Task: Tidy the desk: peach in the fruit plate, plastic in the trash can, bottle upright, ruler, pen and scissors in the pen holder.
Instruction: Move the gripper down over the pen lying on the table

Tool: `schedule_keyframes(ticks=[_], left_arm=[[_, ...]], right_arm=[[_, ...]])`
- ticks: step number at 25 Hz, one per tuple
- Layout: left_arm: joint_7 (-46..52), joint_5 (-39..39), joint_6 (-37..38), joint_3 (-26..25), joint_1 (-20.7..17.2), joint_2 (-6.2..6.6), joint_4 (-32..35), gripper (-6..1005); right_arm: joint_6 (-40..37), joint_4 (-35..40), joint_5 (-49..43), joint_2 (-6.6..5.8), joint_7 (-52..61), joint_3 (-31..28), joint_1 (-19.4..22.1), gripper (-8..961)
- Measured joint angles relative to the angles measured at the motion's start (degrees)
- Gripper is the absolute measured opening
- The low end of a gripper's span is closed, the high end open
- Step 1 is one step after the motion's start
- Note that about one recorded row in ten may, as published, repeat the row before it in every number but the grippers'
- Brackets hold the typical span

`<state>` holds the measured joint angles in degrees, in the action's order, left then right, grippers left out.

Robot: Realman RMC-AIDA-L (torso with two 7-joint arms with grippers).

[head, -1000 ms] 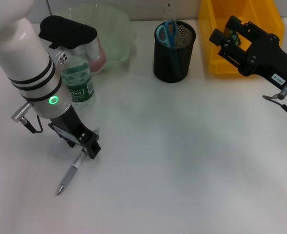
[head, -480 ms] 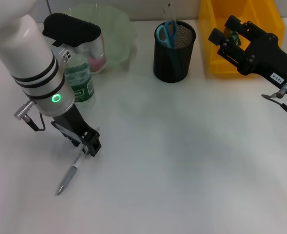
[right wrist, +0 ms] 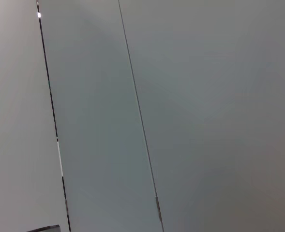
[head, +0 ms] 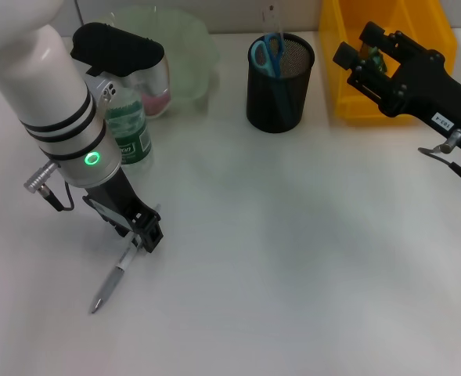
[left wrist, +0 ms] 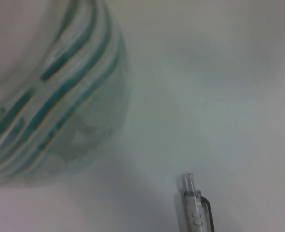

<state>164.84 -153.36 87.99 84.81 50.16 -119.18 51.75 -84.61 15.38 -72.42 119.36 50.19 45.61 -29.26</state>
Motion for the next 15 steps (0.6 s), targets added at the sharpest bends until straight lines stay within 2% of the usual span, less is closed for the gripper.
schedule_keyframes(ticks=[10, 15], left_arm=[[-0.2, -0.2, -0.2, 0.0, 0.1, 0.0, -0.1, 475], [-0.3, -0.1, -0.2, 0.0, 0.1, 0.0, -0.2, 419]], right_arm=[[0.4, 0.0, 0.0, -0.03, 0.0, 0.0, -0.3, 616], [0.5, 0.0, 0.1, -0.09, 0.0, 0.0, -0.5, 616]])
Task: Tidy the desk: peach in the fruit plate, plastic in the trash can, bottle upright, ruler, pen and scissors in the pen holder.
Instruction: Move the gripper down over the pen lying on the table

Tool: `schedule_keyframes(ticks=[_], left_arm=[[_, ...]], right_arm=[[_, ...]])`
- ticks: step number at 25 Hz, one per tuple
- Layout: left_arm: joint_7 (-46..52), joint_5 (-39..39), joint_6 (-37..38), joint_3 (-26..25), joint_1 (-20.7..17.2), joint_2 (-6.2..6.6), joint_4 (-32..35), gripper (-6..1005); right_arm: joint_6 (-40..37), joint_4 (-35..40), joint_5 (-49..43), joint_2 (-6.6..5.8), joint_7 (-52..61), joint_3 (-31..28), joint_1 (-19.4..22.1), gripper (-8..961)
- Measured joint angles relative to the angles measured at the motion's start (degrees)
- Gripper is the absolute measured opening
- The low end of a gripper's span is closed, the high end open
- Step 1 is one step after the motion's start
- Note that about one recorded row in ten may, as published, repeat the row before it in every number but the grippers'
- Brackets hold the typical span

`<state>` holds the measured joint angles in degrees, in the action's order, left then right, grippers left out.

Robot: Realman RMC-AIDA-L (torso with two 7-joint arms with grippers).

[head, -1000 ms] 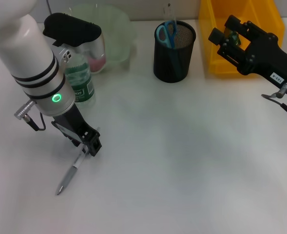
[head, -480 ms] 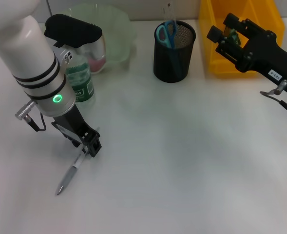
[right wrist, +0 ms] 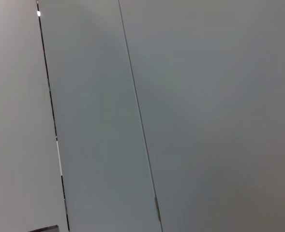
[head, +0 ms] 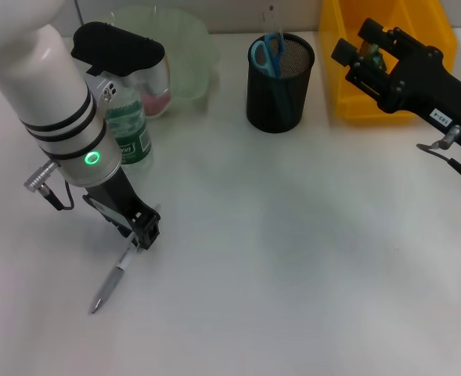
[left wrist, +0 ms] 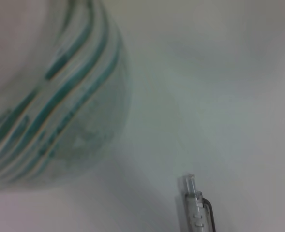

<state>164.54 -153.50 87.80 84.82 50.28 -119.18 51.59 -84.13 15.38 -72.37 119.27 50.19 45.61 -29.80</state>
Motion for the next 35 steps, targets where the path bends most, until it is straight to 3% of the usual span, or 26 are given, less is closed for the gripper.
schedule_keyframes(ticks=[6, 35], left_arm=[[-0.1, 0.1, 0.0, 0.0, 0.0, 0.0, 0.0, 352], [-0.3, 0.2, -0.3, 0.1, 0.5, 0.0, -1.5, 222]], right_arm=[[0.1, 0.0, 0.0, -0.01, 0.0, 0.0, -0.2, 617], [0.7, 0.0, 0.0, -0.01, 0.0, 0.0, -0.3, 617]])
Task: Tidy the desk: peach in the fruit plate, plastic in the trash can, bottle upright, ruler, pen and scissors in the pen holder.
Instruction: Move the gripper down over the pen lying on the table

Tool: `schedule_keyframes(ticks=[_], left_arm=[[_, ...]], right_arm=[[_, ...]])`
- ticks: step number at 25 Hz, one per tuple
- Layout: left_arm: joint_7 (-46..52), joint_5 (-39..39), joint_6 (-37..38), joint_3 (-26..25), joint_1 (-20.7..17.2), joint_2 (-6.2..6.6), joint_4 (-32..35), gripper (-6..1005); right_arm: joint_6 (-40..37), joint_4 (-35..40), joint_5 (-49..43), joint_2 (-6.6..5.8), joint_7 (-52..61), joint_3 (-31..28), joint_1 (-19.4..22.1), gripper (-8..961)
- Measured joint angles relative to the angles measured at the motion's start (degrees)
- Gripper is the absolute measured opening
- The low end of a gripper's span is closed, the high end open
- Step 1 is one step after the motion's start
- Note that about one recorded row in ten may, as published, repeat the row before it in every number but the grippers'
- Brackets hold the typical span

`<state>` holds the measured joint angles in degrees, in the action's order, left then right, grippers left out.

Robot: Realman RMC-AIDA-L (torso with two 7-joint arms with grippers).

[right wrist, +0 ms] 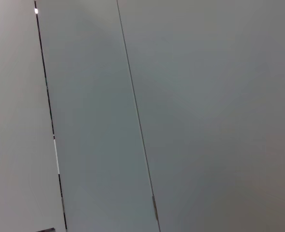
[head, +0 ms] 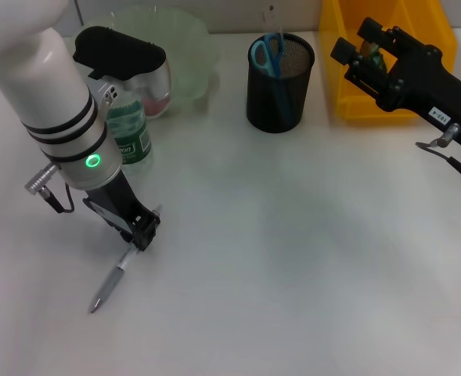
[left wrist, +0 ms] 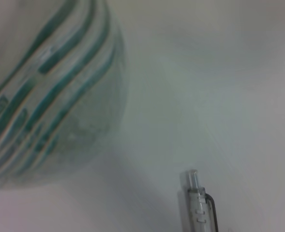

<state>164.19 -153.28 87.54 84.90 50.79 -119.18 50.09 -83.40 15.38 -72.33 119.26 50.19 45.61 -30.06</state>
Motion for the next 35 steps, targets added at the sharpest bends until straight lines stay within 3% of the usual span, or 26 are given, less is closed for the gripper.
schedule_keyframes(ticks=[3, 9, 23, 31, 34, 35], left_arm=[[-0.3, 0.0, 0.0, 0.0, 0.1, 0.0, 0.0, 223], [-0.5, 0.0, 0.0, 0.1, 0.1, 0.0, 0.3, 131], [-1.4, 0.0, 1.0, 0.2, 1.1, 0.0, 0.6, 126], [-2.3, 0.3, 1.0, 5.3, 2.0, 0.0, 3.4, 149], [-2.3, 0.6, 0.9, 5.8, 2.2, 0.0, 4.4, 368], [-2.3, 0.7, 0.8, 5.9, 2.2, 0.0, 4.4, 390]], right_arm=[[0.0, 0.0, 0.0, 0.0, 0.0, 0.0, 0.0, 617], [0.0, 0.0, 0.0, 0.0, 0.0, -0.1, 0.0, 617], [0.0, 0.0, 0.0, 0.0, 0.0, -0.2, -0.1, 617], [0.1, 0.0, 0.0, 0.0, 0.0, -0.8, -0.1, 616], [0.1, 0.0, 0.1, 0.0, 0.0, -0.9, -0.1, 616], [0.1, 0.0, 0.1, 0.0, 0.0, -1.0, -0.1, 616]])
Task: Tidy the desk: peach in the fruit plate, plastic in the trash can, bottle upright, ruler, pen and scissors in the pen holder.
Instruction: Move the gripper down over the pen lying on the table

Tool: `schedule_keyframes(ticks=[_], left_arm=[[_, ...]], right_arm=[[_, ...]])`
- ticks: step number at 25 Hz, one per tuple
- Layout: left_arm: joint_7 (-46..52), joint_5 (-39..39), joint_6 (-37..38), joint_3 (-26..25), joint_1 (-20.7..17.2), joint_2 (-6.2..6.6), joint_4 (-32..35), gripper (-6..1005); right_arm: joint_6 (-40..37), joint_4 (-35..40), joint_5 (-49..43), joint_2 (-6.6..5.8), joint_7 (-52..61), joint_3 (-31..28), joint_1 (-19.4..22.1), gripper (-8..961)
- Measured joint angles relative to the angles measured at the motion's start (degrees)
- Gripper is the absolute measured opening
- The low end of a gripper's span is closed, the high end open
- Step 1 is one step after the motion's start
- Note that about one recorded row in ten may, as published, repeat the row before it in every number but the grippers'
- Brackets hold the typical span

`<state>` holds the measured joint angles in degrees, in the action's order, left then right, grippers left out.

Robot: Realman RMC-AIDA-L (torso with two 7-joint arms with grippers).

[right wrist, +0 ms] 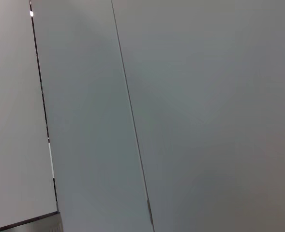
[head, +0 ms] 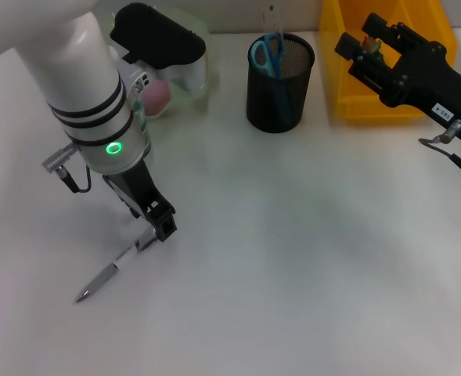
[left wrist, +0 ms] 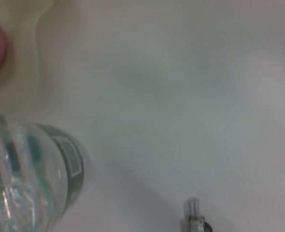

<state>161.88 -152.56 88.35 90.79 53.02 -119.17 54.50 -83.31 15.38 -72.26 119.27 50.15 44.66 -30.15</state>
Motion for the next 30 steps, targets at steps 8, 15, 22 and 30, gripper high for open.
schedule_keyframes(ticks=[8, 15, 22, 30], left_arm=[[0.0, 0.1, -0.5, 0.3, 0.1, 0.0, -1.3, 570], [0.0, 0.3, -1.5, 1.6, -0.2, 0.0, -1.9, 651], [0.1, 0.5, -2.0, 1.7, -0.1, 0.0, -3.0, 649], [0.3, 0.5, -2.1, 2.6, -0.1, 0.0, -3.0, 646]], right_arm=[[0.0, 0.0, 0.0, 0.0, 0.0, -0.7, 0.0, 617], [0.0, 0.0, 0.0, 0.0, -0.1, -0.7, 0.0, 616], [0.3, 0.0, 0.0, 0.0, -0.1, -0.7, -0.1, 616], [0.6, 0.0, 0.0, 0.0, -0.1, -0.7, -0.1, 616]])
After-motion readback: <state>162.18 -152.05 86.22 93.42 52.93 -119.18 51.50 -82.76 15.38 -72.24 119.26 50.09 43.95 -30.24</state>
